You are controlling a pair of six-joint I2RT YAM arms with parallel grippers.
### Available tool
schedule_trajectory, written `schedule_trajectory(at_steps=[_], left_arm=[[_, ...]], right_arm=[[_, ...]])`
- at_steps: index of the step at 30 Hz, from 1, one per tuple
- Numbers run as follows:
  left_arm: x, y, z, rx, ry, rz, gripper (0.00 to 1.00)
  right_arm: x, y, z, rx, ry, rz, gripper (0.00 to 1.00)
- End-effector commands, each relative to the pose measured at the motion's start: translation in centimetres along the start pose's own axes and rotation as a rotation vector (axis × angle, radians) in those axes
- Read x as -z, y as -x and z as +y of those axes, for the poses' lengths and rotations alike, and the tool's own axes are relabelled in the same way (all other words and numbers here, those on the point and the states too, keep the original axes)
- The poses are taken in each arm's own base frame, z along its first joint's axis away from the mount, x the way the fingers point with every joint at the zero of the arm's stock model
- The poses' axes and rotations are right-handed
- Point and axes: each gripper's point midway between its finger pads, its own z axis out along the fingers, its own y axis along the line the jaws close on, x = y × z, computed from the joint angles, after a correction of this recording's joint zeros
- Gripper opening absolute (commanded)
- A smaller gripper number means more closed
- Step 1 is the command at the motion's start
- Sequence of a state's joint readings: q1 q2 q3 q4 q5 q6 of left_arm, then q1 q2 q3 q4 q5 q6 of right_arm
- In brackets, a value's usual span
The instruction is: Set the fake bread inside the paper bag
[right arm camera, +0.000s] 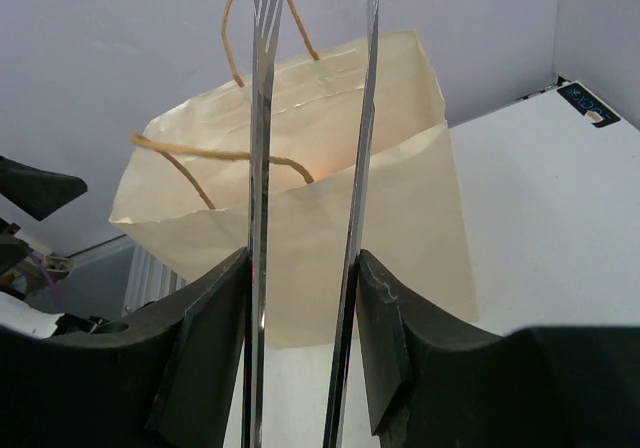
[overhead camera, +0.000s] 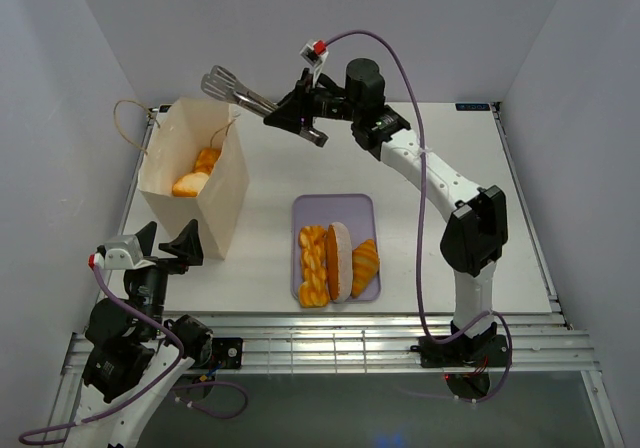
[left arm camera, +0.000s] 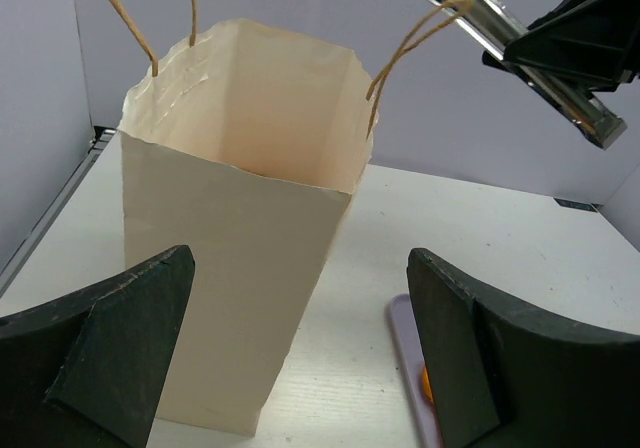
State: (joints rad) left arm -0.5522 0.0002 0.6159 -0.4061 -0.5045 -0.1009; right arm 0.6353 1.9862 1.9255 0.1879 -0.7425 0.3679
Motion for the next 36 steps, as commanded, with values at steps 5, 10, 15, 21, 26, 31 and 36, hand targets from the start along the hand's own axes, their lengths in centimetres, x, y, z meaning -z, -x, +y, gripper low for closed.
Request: schedule_trajectory(at_steps=[5,10,15,21,26,31,36], left_arm=[[0.4,0.6,-0.1,0.016,-0.017,-0.034,0.98],[0.4,0.6,0.0,0.014,-0.017,-0.032,0.98],[0.5,0.6,0.0,0.014,-0.017,-0.034,0.98],[0.5,0.8,0.0,0.017,-0.018,-0.042,0.98],[0.6,0.8,-0.1,0.016,-0.024,-0.042,0.98],[0.6,0.9,-0.1,0.015,-0.026,-0.044,0.98],[0.6,0.8,-0.1,0.015,-0.024,-0.044,0.98]], right_arm=[[5.0,8.1,5.5,0.158,-0.105,-0.142,0.5],[8.6,7.8,4.0,0.129,-0.268,-0.164,0.5],[12.1,5.1,3.7,0.089,-0.394,-0.136,0.5],[16.2,-0.3,4.4,0.029,-0.507,-0.063,0.52],[20.0,-5.5,6.1,-0.036,-0.576,0.033,0.54],[23.3,-10.8,6.9,-0.122,-0.661,0.15,0.55],[25.5,-16.6,8.3,-0.253,-0.675,0.28,0.58]])
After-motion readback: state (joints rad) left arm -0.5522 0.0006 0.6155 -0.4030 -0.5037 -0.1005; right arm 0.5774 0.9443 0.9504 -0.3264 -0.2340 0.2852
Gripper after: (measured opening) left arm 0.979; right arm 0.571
